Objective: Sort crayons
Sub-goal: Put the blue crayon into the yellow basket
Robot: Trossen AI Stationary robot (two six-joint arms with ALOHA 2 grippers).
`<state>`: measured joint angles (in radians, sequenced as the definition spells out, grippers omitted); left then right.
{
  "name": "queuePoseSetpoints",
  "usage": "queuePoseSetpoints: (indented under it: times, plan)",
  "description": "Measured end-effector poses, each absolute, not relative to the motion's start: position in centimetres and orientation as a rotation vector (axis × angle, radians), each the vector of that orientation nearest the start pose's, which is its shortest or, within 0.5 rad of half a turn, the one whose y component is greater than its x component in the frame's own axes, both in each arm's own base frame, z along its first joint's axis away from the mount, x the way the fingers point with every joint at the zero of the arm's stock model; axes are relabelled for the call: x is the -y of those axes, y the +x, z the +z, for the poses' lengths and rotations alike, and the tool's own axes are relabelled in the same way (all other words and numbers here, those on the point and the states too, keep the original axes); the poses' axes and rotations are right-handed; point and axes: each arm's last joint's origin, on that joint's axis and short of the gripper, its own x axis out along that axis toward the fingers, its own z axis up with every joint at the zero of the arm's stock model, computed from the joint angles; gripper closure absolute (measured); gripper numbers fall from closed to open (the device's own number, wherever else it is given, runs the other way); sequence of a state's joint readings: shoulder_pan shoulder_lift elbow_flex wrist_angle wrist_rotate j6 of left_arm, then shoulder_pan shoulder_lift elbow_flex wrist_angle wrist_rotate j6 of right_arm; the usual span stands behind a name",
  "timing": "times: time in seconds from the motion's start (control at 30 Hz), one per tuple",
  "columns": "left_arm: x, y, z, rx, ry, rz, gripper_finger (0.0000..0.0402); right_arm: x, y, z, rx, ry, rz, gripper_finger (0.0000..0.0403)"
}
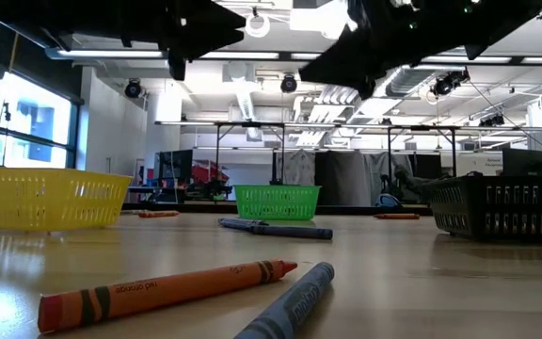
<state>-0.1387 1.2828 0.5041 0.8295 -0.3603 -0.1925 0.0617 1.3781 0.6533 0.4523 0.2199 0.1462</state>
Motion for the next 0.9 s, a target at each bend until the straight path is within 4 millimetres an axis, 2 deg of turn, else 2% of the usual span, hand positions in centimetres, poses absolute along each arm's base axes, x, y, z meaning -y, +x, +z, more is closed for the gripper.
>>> queuePoseSetpoints:
  times: [0.3, 0.53, 0.67, 0.9]
  plan:
    - [2.6, 25.7, 22.8, 0.045, -0.187, 0.219, 0.0309, -2.3, 27.3, 19.2, -0.532, 0.379, -0.246, 0.0359]
    - [2.6, 25.7, 22.8, 0.04, -0.186, 0.211, 0.0309, -4.3, 27.5, 17.7, -0.603, 0.454, -0.194, 0.0359]
    - [2.6, 25.7, 22.8, 0.041, -0.187, 0.211, 0.031, -5.3, 28.8, 16.1, -0.667, 0.462, -0.199, 0.0359]
    - [2.6, 25.7, 22.8, 0.038, -0.185, 0.209, 0.031, -6.8, 33.2, 14.1, -0.815, 0.397, -0.146, 0.0359]
